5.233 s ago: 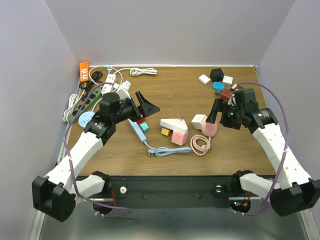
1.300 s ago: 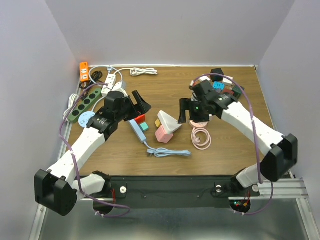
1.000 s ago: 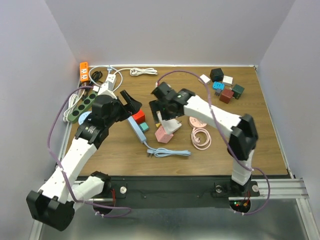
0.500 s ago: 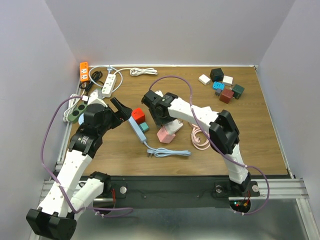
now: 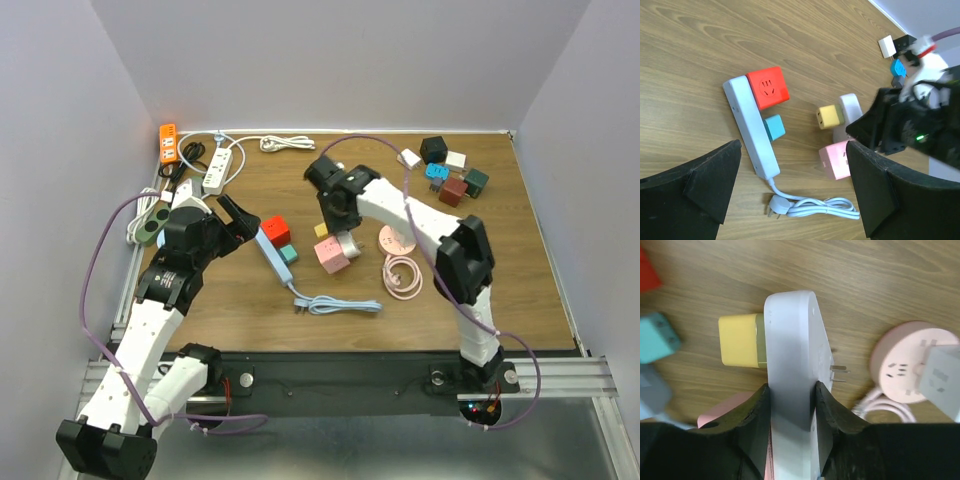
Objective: Pull the plug off the socket
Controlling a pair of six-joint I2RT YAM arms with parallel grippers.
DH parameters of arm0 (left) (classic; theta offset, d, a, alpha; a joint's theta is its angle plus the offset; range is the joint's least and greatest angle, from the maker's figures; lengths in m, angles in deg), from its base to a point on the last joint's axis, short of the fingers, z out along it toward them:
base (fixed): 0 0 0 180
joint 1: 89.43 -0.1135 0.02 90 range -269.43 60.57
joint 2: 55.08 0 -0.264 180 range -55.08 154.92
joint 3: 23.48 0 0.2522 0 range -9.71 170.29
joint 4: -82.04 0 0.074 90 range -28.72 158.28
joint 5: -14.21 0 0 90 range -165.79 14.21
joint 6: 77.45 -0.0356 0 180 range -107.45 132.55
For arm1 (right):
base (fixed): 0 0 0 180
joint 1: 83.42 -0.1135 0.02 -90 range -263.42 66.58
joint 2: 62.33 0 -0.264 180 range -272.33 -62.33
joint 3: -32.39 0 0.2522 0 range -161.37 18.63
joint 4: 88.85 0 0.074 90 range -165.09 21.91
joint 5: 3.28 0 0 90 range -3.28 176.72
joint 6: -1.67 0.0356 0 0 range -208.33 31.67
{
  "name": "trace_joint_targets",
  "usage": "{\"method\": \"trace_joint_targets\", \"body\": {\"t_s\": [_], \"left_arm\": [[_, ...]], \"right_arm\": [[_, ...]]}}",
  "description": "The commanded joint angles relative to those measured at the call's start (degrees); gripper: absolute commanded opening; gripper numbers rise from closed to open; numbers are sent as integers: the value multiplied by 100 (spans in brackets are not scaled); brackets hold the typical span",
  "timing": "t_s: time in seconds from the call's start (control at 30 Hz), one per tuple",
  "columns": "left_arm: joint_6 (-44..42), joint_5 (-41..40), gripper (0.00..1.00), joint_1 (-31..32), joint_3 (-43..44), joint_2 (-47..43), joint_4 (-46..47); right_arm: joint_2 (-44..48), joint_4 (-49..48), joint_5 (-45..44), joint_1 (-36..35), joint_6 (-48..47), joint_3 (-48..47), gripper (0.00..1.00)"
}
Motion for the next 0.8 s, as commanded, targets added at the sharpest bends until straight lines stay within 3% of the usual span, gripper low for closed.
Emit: {"method": "trace_joint_targets", "body": {"t_s": [0.0, 0.1, 0.23, 0.37, 0.6, 0.77], "left_arm": [[-159, 77, 97, -53, 76, -19, 94], [-185, 164, 97, -79, 111, 60, 111], [-212, 226, 97, -105, 103, 95, 164], [-229, 296, 97, -123, 129, 148, 191], [-308, 288, 97, -176, 217, 78, 112], [-317, 270, 97, -202, 208, -1, 59]], "right_arm": [[991, -1402, 2548, 827, 1028, 589, 0], [1431, -2336, 3730, 1661, 1503, 1293, 0], [1379, -2803, 4373, 2015, 1636, 1524, 0], [1133, -4021, 5251, 2288, 2101, 2085, 0], [580, -6297, 6069, 2525, 3252, 2702, 0], [-88, -6829, 6063, 2640, 3421, 2448, 0]]}}
